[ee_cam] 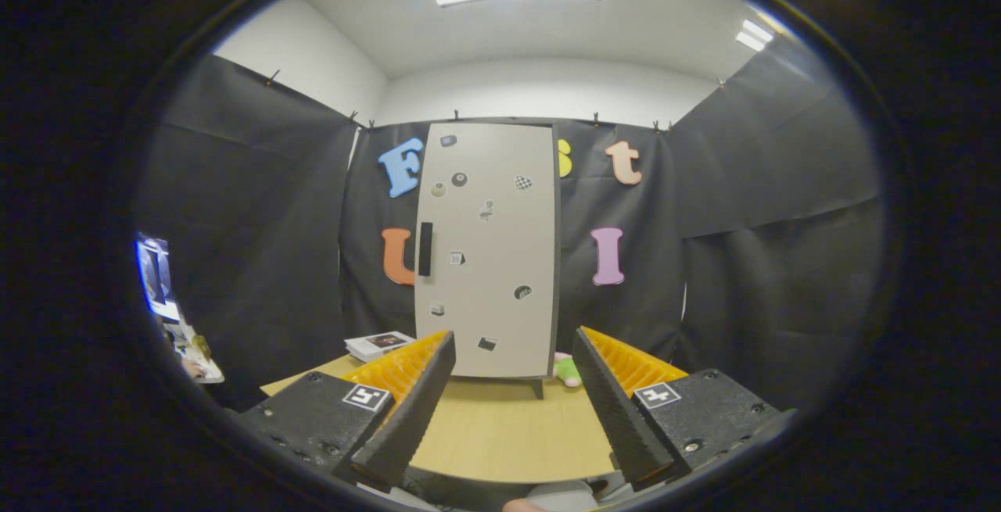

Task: Open the shoe cabinet door, grab the shoes and put them into the shoe cabinet, then close the shoe cabinet door.

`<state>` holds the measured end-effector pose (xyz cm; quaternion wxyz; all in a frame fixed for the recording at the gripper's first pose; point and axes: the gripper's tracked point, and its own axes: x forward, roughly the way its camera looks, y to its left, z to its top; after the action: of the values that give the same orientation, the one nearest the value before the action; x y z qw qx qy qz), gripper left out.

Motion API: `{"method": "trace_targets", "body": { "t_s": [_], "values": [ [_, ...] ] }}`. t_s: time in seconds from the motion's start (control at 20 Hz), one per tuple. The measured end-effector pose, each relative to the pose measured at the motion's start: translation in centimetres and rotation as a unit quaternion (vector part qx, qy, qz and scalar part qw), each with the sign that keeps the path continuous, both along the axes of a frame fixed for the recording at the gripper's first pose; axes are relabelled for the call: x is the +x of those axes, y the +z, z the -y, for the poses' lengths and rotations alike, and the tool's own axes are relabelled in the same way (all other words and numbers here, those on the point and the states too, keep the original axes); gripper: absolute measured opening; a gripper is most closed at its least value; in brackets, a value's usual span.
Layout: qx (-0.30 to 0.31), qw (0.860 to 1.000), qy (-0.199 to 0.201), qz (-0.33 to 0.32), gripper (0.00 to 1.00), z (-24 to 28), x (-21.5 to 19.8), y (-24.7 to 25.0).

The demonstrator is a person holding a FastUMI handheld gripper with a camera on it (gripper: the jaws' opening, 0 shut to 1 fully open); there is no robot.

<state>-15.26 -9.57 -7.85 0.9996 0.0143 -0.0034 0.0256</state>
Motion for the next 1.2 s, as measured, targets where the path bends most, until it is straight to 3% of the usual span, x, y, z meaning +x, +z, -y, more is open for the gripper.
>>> {"method": "trace_targets", "body": {
  "t_s": [0.6, 1.2],
  "values": [
    [-0.025, 0.999, -0.01, 0.025, 0.99, -0.6, -0.9, 1.3],
    [-0.005, 1.0, 0.007, 0.018, 0.98, -0.9, -0.5, 0.0]
  ]
}}
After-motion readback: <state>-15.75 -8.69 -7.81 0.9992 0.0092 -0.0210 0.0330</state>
